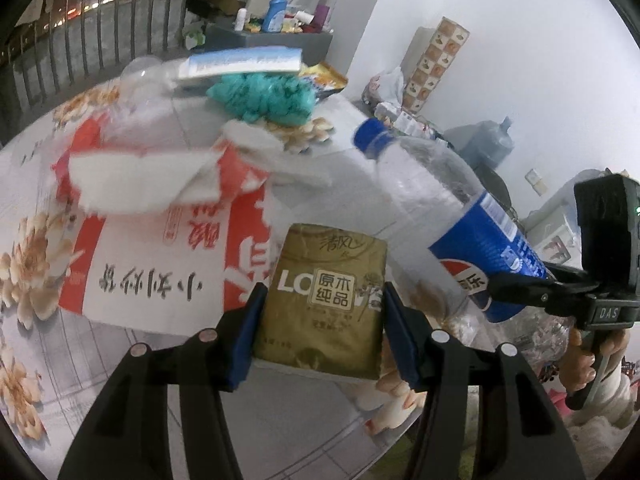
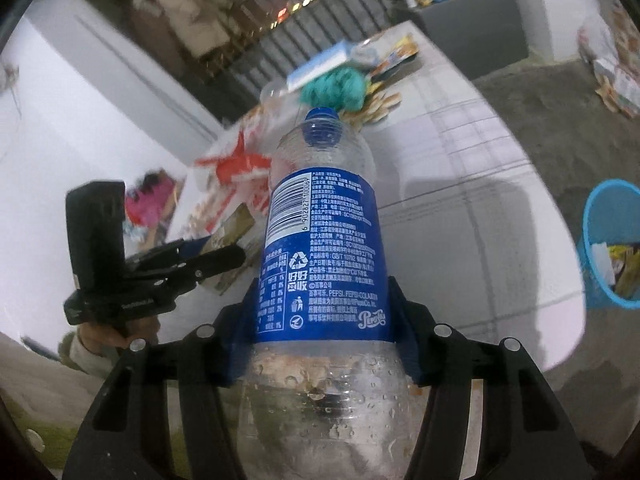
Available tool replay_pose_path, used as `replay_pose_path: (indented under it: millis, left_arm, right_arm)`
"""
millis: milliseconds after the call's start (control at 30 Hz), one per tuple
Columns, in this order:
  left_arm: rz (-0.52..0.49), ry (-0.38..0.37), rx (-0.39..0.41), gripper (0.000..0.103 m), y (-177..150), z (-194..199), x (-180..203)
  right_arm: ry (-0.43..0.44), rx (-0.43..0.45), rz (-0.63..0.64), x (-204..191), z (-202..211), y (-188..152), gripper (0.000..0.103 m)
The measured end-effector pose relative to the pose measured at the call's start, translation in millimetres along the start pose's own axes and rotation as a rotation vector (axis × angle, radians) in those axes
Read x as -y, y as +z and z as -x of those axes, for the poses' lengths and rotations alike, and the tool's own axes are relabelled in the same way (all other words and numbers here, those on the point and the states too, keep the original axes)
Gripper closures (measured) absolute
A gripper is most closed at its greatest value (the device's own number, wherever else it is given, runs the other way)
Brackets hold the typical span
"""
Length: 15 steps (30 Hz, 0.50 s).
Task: Collect trash
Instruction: 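Carry the tissue pack and bottle in both grippers to the wastebasket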
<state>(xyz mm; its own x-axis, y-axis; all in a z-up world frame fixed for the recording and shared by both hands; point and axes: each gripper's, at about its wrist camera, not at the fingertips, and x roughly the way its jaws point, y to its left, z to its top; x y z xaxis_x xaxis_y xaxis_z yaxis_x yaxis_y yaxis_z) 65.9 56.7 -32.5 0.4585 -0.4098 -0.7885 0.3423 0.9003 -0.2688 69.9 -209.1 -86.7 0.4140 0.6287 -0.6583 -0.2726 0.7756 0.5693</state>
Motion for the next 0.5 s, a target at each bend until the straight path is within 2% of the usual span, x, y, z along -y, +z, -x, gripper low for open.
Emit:
replay_pose_path:
  millis: [233, 500]
  left_arm:
    - [-0.069, -0.024, 0.004, 0.048, 28.5, -7.6, 34.2]
    - [-0.193, -0.108, -0.023, 0.048, 65.8, -45.1, 102.4]
  right_arm:
    - [0.017, 0.146, -0.123, 40.5, 44.7, -6.7, 0.048]
    - [-0.048, 0.263, -0.310, 102.3, 85.4, -19.6, 0.048]
